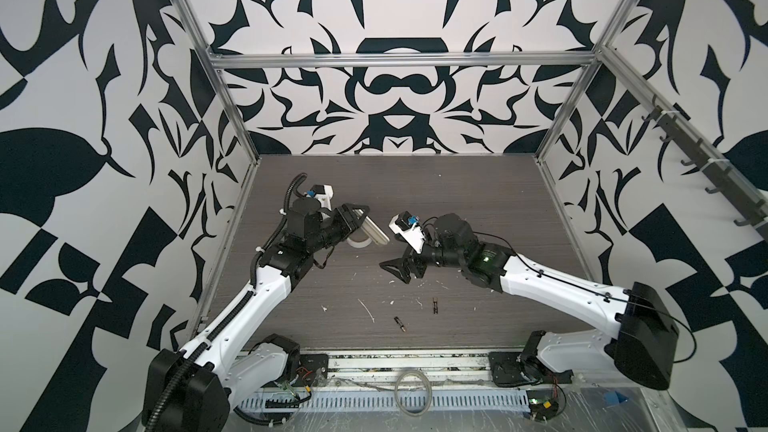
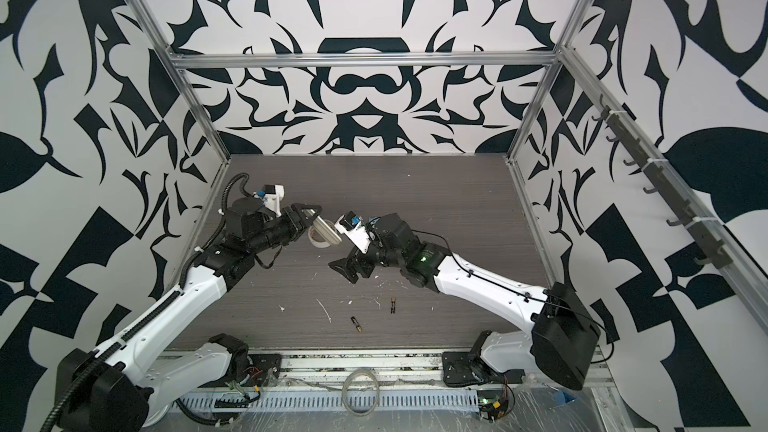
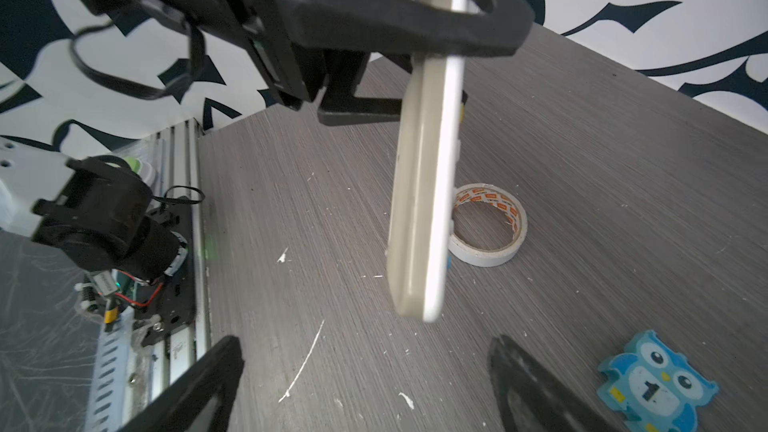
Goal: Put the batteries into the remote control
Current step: 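Grasp the remote's top end with the left gripper beside the right gripper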
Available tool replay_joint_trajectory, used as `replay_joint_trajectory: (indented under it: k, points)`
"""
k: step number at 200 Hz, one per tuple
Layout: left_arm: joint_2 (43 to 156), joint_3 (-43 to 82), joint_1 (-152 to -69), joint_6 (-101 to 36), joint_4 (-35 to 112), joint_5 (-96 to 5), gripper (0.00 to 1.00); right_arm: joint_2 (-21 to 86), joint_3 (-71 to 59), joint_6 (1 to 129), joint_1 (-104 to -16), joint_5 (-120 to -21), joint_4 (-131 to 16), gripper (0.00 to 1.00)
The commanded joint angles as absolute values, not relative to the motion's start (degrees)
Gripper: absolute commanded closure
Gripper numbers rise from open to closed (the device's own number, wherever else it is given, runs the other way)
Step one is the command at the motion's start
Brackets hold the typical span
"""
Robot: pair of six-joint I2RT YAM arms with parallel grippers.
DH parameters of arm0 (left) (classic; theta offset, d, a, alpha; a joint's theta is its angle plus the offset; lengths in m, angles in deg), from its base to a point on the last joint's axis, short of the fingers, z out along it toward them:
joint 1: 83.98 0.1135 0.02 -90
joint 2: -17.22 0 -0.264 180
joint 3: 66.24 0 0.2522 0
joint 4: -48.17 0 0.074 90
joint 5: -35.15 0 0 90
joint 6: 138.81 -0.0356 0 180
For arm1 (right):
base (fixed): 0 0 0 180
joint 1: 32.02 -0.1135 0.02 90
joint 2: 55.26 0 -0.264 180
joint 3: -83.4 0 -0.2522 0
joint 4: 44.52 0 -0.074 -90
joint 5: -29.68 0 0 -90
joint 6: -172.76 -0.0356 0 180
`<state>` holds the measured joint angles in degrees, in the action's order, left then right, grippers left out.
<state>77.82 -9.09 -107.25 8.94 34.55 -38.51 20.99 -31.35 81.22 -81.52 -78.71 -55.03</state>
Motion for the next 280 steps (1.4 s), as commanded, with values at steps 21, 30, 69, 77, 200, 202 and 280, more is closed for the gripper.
replay_joint_trajectory:
  k: [21, 30, 69, 77, 200, 202, 280]
  points:
    - [77.12, -11.10, -107.35, 12.32, 34.72, -40.21, 0.88, 24.05, -27.56, 80.21, -82.39, -71.74, -50.90, 0.09]
    - [76.99, -11.34, -107.30, 12.28, 34.70, -40.21, 0.88, 24.26, -27.40, 80.36, -82.40, -71.19, -50.73, 0.10]
    - [77.33, -12.00, -107.50, 12.45, 34.84, -40.08, 0.88, 26.17, -26.03, 81.06, -82.39, -70.42, -49.98, 0.16]
    - [77.33, -12.02, -107.71, 12.45, 34.85, -40.21, 0.89, 26.88, -25.61, 81.04, -82.62, -70.46, -49.88, 0.17]
    - [78.92, -12.52, -108.76, 11.48, 35.99, -40.71, 0.90, 31.49, -23.51, 81.36, -82.74, -71.69, -48.25, 0.49]
    - [78.94, -12.54, -108.81, 11.48, 35.99, -40.70, 0.90, 31.49, -23.49, 81.31, -82.74, -71.77, -48.19, 0.50]
    - [78.94, -12.33, -108.95, 9.07, 38.22, -38.40, 0.56, 30.84, -23.58, 81.68, -82.80, -72.42, -49.55, 0.95]
